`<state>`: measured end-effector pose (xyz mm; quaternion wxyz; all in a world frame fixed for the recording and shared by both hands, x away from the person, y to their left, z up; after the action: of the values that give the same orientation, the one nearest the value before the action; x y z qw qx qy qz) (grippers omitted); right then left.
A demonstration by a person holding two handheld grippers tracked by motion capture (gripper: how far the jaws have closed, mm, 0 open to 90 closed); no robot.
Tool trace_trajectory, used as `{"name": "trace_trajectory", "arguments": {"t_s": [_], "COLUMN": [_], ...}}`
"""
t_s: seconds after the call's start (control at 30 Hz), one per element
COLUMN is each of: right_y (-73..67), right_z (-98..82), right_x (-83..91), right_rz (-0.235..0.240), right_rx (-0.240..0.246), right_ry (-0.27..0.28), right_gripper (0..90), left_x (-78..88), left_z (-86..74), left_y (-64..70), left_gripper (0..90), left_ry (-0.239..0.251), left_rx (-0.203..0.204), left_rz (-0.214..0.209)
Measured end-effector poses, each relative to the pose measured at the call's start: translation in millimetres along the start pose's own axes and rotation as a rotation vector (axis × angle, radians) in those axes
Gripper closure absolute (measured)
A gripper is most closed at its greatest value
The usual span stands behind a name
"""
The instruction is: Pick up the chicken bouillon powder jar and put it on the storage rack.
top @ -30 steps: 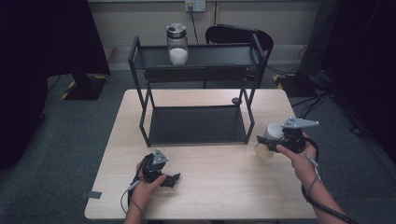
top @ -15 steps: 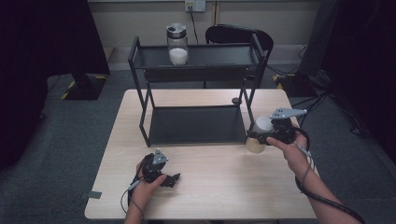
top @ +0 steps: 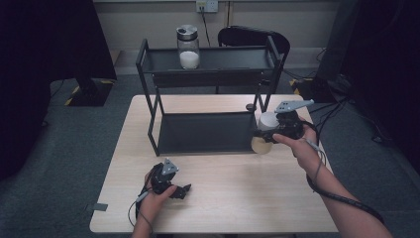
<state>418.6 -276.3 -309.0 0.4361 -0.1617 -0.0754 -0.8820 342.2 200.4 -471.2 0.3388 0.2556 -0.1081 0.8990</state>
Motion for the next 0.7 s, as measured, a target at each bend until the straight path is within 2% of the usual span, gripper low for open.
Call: {"name": "trace_trajectory", "arguments": {"t_s": [0.37, 0.7], "right_y": [0.0, 1.9], "right_z": [28.8, 62.9], "right_x": [-11.7, -16.7], "right_rz": [0.036, 0.058], "right_rx": [0.013, 0.022], "right_ry": [-0.004, -0.006], "right_gripper": [36.1, 36.1], "left_x": [0.0, 0.0], "left_z": [0.1, 0.0], "left_y": [-0.1, 0.0], "left_gripper": [0.0, 0.0], "left_ry": [-0.001, 0.000], "left_rx": [-0.001, 0.000], "left_rz": [0.000, 0.000]}}
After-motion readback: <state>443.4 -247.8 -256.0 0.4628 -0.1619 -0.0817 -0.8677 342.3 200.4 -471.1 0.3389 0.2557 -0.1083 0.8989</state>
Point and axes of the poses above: each handheld gripper's, and its own axes: x roughly backward along the jaws, z roughly out of its top, y roughly to its right, the point moved 7 cm from there along -x, roughly forward along the jaws, and after that the axes turned 10 degrees about y, right-handed, at the moved point
